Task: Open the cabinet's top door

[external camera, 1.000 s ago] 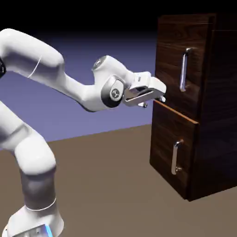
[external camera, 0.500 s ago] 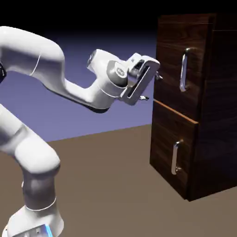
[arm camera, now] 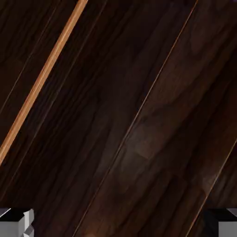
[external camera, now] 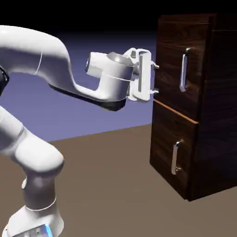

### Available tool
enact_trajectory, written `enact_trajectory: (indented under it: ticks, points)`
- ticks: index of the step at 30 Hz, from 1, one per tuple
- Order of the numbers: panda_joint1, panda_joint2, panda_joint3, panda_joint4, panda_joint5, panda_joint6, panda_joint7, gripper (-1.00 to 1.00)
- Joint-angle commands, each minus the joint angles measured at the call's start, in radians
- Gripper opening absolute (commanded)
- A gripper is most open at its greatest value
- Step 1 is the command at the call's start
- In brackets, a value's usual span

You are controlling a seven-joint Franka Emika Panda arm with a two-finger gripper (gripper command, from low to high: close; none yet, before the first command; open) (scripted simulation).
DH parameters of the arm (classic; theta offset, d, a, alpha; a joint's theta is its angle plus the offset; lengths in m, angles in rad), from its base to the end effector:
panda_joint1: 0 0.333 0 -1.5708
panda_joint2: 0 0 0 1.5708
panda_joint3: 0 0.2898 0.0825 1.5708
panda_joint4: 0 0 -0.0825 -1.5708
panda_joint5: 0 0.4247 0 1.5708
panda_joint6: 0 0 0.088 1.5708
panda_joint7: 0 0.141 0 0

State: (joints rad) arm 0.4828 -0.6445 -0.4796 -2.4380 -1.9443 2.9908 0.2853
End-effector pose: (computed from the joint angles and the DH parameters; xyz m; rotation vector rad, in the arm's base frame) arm 0.4764 0.0503 0.5268 1.5212 1.3078 1.1914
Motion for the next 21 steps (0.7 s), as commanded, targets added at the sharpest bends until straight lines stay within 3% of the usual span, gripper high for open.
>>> enact_trajectory:
  ticks: [1,21]
  points:
    - [0.011,-0.002,-0.011,0.008,-0.044,-0.001,-0.010,0.00]
    - [0.218,-0.035,-0.222,0.172,-0.900,-0.021,-0.211,0.00]
